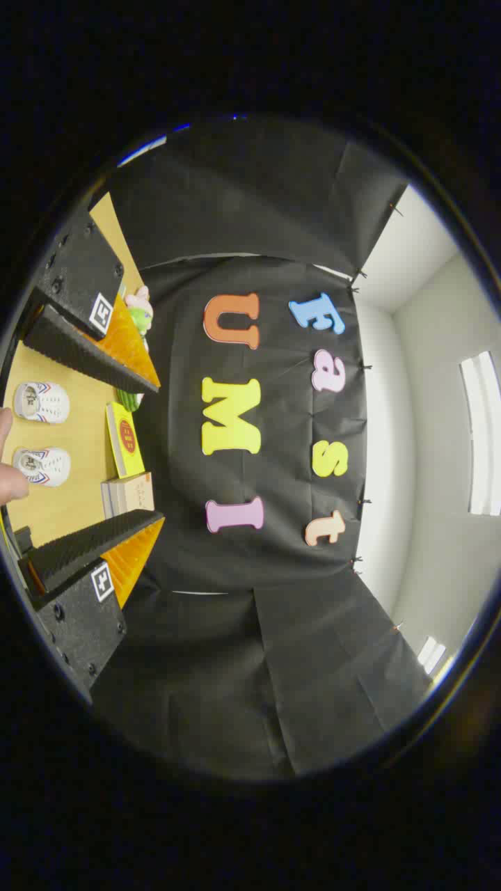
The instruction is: Open the storage box then place both shoes into the box .Put the left shoe in first, then the right shoe, with the right side of both shoes facing outward in a uniform manner.
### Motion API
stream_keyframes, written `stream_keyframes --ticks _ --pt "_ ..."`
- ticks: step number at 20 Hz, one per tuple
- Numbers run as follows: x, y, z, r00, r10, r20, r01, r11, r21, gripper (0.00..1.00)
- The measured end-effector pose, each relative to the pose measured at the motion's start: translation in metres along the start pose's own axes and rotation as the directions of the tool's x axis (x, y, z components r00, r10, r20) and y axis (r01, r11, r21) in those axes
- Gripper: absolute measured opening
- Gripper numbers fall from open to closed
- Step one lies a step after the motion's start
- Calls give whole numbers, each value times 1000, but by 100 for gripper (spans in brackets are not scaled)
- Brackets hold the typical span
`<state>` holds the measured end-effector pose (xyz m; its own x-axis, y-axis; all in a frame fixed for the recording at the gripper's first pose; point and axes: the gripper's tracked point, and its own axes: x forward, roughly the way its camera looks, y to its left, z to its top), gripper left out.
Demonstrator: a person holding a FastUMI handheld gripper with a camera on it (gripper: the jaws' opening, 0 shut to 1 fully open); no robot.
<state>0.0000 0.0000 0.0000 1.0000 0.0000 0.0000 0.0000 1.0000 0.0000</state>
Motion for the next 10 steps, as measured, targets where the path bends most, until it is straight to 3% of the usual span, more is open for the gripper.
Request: stream_keyframes --ticks 10 --pt "1 0 0 1000 -26 15 27 999 -26 100"
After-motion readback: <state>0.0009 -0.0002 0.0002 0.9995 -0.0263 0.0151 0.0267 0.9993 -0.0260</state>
